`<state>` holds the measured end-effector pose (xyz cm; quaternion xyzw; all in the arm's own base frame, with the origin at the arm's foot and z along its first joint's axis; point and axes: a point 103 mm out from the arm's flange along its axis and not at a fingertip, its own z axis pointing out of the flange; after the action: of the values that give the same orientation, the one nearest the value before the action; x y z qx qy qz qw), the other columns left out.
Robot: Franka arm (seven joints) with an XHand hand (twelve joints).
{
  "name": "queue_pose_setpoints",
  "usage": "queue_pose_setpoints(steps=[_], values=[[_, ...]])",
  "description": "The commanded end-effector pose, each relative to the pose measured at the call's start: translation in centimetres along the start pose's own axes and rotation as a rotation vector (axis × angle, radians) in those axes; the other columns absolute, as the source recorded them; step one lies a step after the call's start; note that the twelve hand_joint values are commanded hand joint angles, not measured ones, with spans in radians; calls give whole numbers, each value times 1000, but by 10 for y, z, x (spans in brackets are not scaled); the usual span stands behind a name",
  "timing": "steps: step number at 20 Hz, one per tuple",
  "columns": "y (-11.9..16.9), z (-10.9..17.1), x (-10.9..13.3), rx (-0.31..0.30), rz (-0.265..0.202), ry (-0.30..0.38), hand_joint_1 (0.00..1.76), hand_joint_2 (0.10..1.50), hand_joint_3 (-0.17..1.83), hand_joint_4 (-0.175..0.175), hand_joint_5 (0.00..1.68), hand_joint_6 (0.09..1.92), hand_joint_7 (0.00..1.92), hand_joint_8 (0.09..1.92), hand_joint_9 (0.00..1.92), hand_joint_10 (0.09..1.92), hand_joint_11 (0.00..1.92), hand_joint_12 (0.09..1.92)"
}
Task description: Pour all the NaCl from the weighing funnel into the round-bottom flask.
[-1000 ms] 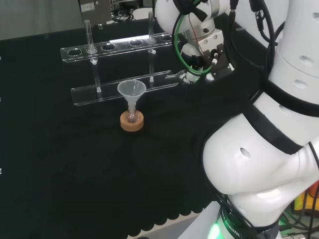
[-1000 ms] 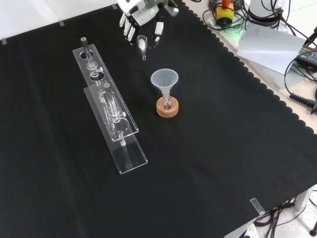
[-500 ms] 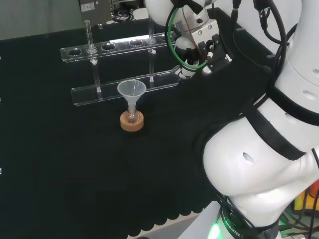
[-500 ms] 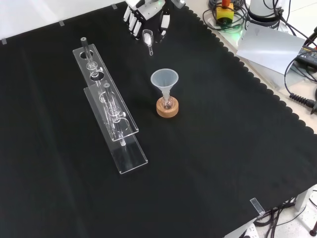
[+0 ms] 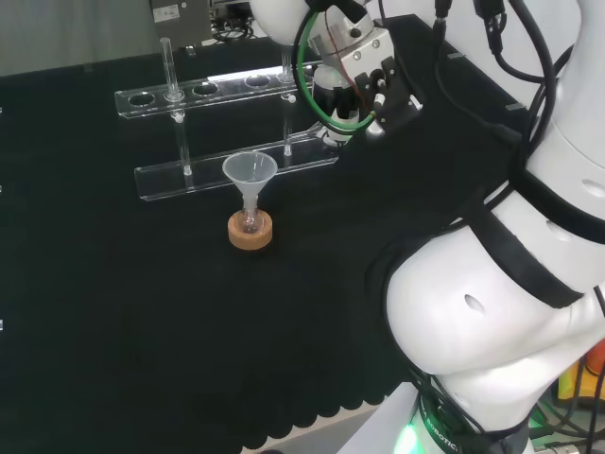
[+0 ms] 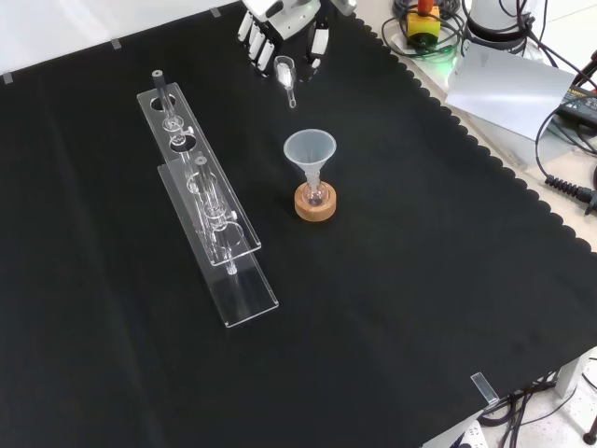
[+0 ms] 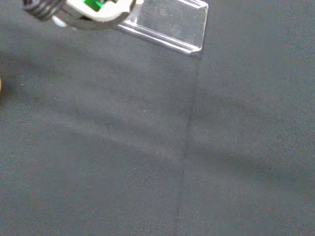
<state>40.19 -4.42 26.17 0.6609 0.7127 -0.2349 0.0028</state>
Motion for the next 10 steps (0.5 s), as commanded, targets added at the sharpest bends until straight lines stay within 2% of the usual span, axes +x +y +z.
queue_pose_setpoints(steps=[1, 10], values=[[-2, -11, 16, 0, -12, -40, 1065, 785, 645, 103, 1026, 1092, 795, 712, 1027, 444, 744, 1106], [0, -18, 38, 12, -36, -103, 1065, 783, 646, 106, 1027, 1090, 791, 709, 1029, 441, 746, 1104]])
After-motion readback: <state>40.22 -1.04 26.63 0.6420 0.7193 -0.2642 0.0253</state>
